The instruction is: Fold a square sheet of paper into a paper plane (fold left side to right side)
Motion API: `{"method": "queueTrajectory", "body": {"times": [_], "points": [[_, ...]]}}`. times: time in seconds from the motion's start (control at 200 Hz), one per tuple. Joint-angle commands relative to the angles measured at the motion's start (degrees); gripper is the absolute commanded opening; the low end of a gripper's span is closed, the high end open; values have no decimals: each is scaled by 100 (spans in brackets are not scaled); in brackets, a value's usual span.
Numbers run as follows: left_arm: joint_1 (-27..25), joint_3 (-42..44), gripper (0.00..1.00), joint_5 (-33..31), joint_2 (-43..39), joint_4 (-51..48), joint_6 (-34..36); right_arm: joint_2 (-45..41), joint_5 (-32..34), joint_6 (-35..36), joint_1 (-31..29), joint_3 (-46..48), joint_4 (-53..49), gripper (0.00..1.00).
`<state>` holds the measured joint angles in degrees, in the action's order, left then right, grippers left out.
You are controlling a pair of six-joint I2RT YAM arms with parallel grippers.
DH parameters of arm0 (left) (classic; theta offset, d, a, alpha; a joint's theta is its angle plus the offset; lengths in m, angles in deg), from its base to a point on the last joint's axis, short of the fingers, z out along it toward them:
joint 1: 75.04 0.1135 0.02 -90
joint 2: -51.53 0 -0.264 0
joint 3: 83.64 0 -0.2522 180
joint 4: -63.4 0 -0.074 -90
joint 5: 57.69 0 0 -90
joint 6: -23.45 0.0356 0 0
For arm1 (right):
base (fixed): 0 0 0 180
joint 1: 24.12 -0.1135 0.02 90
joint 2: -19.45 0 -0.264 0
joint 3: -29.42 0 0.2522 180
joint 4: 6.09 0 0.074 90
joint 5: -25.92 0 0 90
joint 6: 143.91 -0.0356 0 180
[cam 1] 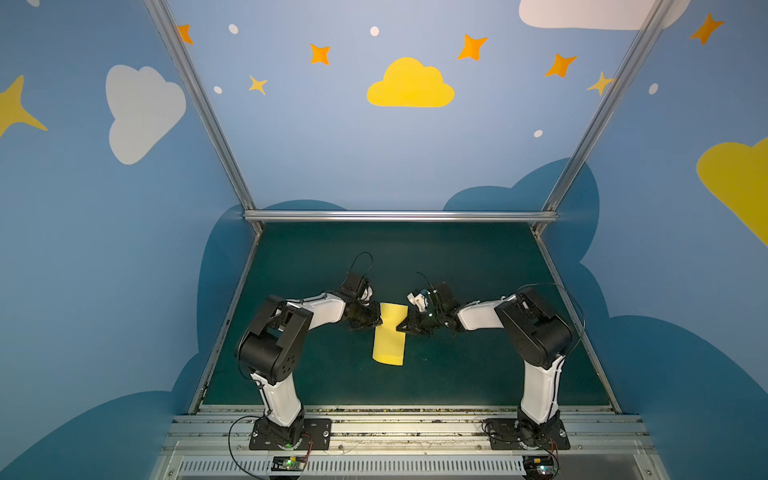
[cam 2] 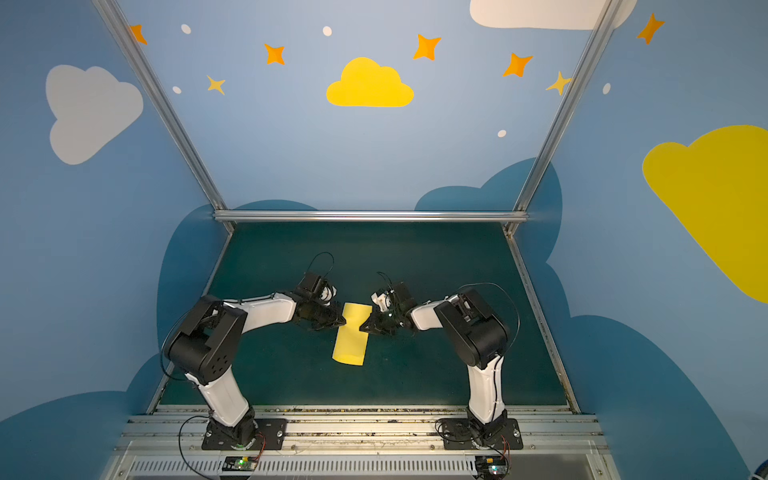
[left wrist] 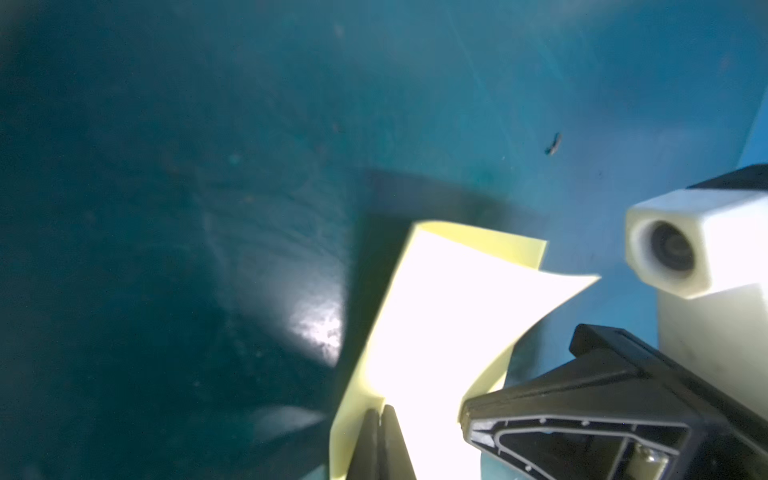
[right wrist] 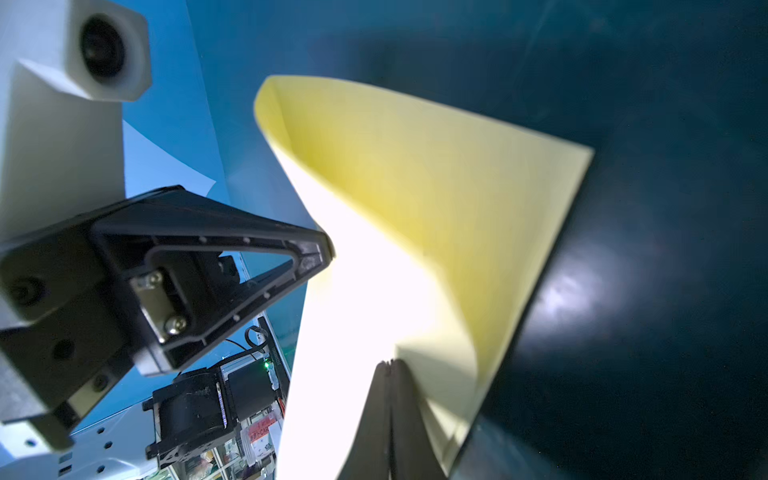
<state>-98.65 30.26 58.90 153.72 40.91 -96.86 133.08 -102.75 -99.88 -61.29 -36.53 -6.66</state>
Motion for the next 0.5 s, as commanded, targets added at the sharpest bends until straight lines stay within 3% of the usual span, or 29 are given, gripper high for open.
{"method": "queueTrajectory", "body": {"times": [0.0, 0.245, 0.496], "points": [[184, 213, 4, -295, -73, -72, -6, 767, 1240, 167, -87, 323, -1375, 0], [242, -131, 4, -191, -529, -318, 134, 791, 1248, 208, -76, 296, -1425, 0], [202, -688, 4, 227, -69, -272, 257, 761, 1258, 203, -79, 305, -1450, 0]]}}
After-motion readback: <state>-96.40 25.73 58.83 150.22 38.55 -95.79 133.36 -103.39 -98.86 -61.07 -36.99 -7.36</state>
